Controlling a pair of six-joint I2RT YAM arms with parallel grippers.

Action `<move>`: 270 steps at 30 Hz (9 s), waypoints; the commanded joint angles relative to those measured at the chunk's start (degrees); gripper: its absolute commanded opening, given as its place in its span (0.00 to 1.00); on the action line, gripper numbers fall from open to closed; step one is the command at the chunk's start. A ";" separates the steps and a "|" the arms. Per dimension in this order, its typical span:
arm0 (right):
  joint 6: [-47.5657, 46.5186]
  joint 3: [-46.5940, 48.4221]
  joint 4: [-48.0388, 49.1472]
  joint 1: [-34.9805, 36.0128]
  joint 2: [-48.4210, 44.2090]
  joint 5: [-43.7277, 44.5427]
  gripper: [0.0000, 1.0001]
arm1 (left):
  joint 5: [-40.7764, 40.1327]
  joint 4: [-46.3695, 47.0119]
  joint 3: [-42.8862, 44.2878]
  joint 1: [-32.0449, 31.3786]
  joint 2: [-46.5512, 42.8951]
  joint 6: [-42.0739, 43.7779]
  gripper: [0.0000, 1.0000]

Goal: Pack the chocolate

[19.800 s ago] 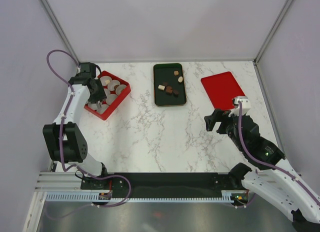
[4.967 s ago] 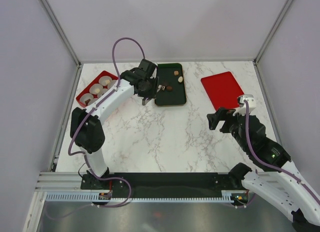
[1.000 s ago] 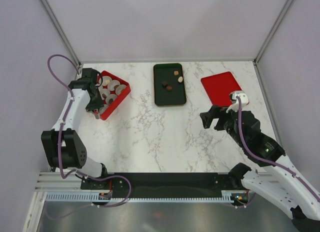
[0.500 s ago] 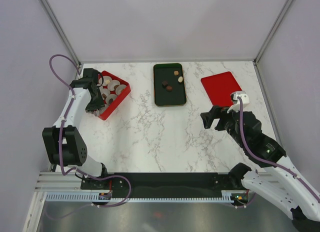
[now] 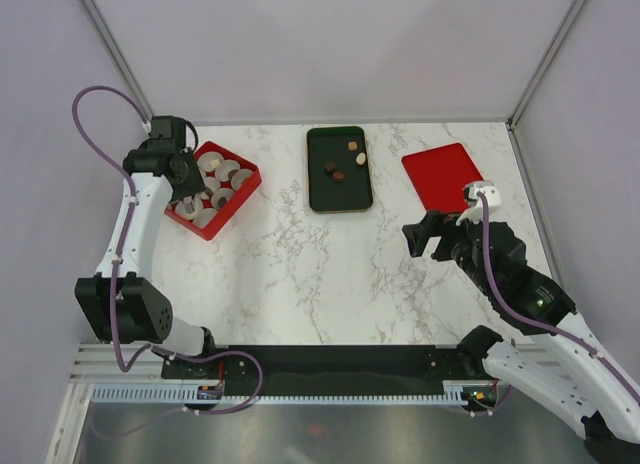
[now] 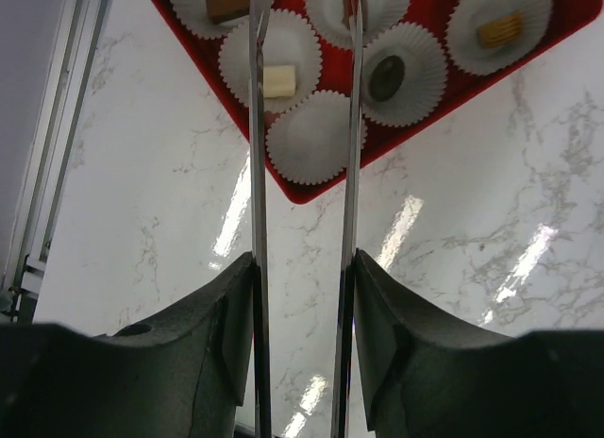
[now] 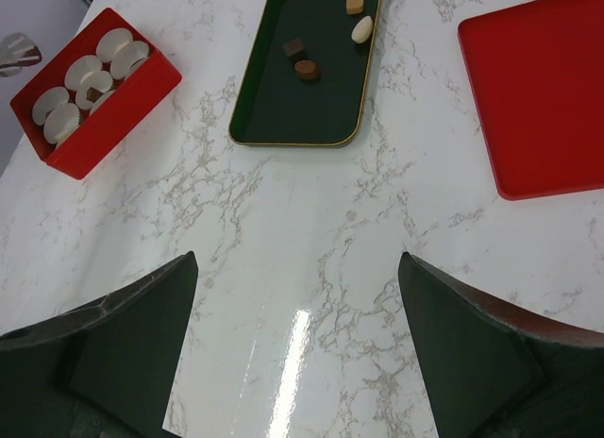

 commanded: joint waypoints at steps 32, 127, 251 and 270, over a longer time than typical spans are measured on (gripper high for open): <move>-0.67 8.69 -7.76 0.04 4.33 4.21 0.96 | 5.45 14.80 18.34 -34.68 27.44 3.34 0.47; 0.83 -0.71 0.24 0.04 4.59 -1.94 0.96 | -4.49 -4.97 -10.13 -8.93 -8.86 -3.25 0.38; 9.35 -1.59 -9.78 0.13 0.20 2.63 0.95 | 9.40 26.49 -38.26 -36.26 -3.76 -22.76 0.63; 10.05 3.94 -12.85 0.04 3.81 5.43 0.95 | 11.07 25.53 -34.04 -36.52 -2.79 -21.53 1.00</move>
